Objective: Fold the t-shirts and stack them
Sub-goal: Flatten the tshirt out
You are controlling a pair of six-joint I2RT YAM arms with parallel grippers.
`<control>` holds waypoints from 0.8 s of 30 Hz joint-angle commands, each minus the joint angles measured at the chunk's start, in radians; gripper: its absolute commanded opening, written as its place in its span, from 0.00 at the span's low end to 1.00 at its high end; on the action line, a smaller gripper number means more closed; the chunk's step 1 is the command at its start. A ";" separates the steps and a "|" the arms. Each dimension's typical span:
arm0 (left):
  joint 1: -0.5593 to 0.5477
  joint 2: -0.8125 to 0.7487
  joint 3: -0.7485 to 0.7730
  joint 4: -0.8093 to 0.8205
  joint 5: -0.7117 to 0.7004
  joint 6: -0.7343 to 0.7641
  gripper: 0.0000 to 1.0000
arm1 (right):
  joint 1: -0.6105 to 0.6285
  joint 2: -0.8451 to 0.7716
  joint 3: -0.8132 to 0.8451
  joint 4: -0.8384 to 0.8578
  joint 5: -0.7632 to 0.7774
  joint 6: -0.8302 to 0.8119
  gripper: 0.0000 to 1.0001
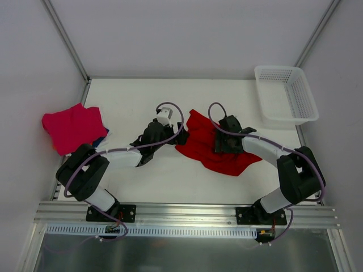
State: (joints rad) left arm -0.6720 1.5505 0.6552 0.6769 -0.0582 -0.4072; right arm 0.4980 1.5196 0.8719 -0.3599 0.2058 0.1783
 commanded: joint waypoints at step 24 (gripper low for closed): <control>0.026 -0.151 -0.103 0.061 -0.020 -0.001 0.99 | 0.016 0.013 0.136 -0.070 0.095 -0.008 0.73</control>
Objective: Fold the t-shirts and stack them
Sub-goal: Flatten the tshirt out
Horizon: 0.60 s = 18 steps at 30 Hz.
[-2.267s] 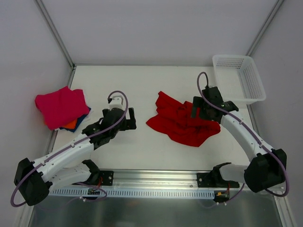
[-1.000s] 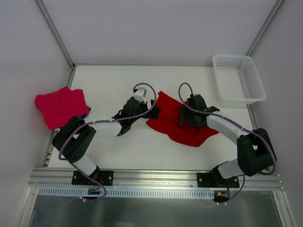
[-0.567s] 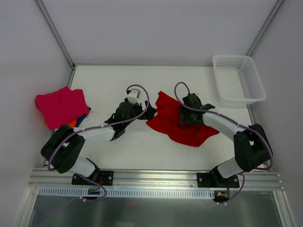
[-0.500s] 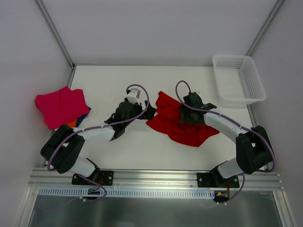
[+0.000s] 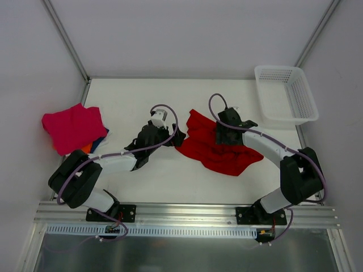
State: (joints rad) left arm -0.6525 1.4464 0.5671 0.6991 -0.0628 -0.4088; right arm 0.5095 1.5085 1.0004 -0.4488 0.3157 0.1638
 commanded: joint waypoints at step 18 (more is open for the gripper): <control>0.014 -0.070 -0.039 0.050 -0.006 -0.010 0.99 | 0.006 -0.034 0.046 -0.091 0.102 -0.020 0.00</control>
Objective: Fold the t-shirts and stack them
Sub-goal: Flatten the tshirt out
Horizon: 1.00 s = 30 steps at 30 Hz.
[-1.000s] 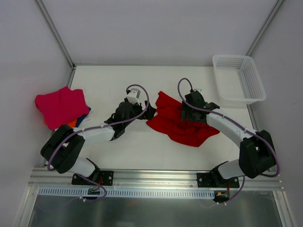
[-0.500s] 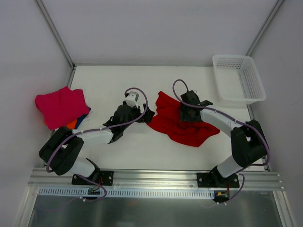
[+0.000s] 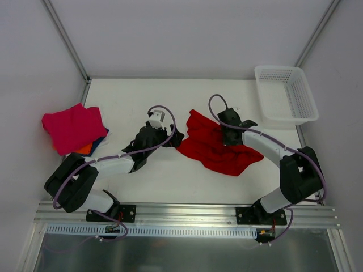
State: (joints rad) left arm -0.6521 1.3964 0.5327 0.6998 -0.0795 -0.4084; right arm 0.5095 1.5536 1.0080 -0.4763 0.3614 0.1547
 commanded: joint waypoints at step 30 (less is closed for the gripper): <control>0.012 -0.010 0.046 0.004 0.072 -0.118 0.99 | 0.007 -0.537 0.931 -0.409 -0.240 -0.290 0.00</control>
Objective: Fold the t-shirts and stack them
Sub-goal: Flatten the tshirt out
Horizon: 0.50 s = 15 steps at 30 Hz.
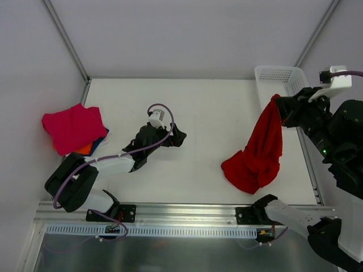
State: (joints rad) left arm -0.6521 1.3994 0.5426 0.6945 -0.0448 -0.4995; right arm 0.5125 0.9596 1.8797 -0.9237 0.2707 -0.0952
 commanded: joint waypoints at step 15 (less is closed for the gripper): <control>0.012 -0.083 -0.035 -0.018 -0.013 -0.017 0.99 | -0.193 0.450 0.449 0.671 -1.146 0.631 0.02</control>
State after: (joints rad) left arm -0.6521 1.3636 0.5266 0.6632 -0.0345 -0.5137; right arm 0.3809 1.4006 2.3676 -0.6323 -0.5850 0.1959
